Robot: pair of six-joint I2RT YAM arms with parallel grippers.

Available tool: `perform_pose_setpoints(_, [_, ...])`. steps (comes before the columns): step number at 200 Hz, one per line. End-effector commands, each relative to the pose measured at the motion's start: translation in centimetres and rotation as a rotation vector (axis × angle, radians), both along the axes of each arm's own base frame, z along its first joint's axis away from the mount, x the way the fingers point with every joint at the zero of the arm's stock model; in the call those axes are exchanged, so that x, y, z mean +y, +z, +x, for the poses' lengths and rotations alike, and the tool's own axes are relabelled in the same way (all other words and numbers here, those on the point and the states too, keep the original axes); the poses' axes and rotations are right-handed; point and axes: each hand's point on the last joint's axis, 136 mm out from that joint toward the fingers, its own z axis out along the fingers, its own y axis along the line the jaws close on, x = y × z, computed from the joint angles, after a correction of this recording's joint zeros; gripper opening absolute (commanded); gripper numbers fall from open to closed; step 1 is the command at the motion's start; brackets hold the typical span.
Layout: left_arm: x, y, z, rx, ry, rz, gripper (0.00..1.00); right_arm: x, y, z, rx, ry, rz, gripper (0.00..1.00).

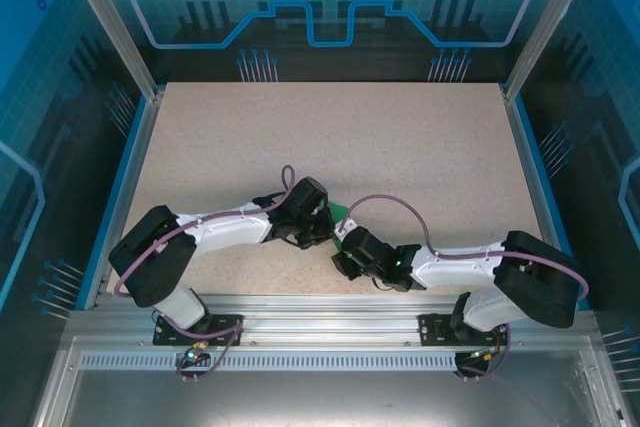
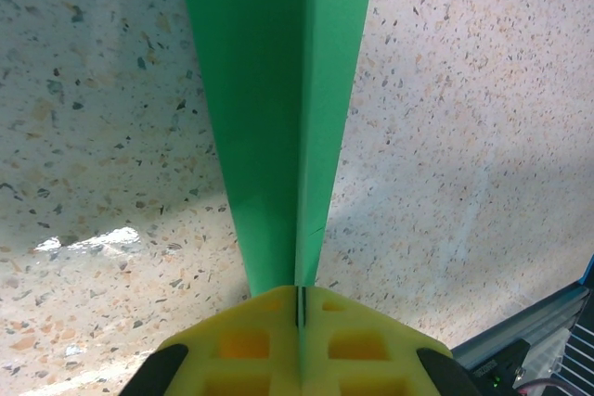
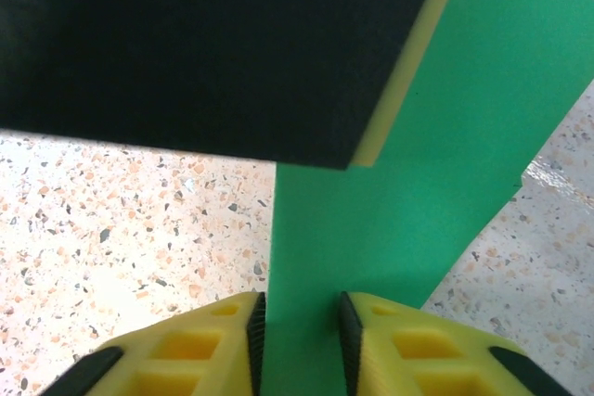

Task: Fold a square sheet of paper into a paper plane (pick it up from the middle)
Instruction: Fold the wing for the fifth time at the center of the table.

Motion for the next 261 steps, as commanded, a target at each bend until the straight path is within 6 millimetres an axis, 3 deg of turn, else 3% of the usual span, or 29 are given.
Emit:
perform_pose_setpoints(1, [0.5, -1.1, -0.5, 0.039, -0.017, 0.045, 0.05, 1.3, 2.0, 0.5, -0.041, -0.024, 0.094, 0.23])
perform_pose_setpoints(54, [0.5, -0.8, -0.5, 0.031, -0.023, 0.045, 0.13, 0.9, 0.9, 0.2, 0.044, -0.032, 0.124, 0.13])
perform_pose_setpoints(101, [0.9, 1.0, -0.2, -0.017, -0.016, 0.042, 0.45, 0.6, -0.2, -0.3, 0.143, -0.026, 0.194, 0.12])
perform_pose_setpoints(159, [2.0, 2.4, -0.2, -0.068, 0.016, 0.029, 0.66, 0.3, -0.8, -0.1, 0.195, -0.034, 0.257, 0.13])
perform_pose_setpoints(183, [1.8, 2.9, -0.1, -0.099, 0.018, -0.009, 0.66, 0.4, -1.2, -0.2, 0.237, -0.033, 0.281, 0.13])
perform_pose_setpoints(230, [1.0, 3.2, 0.1, -0.137, 0.0, -0.079, 0.47, 0.4, -2.2, 0.0, 0.365, -0.074, 0.37, 0.13])
perform_pose_setpoints(261, [0.7, 2.6, 0.2, -0.131, -0.005, -0.089, 0.44, 0.2, -2.4, 0.2, 0.42, -0.103, 0.419, 0.12])
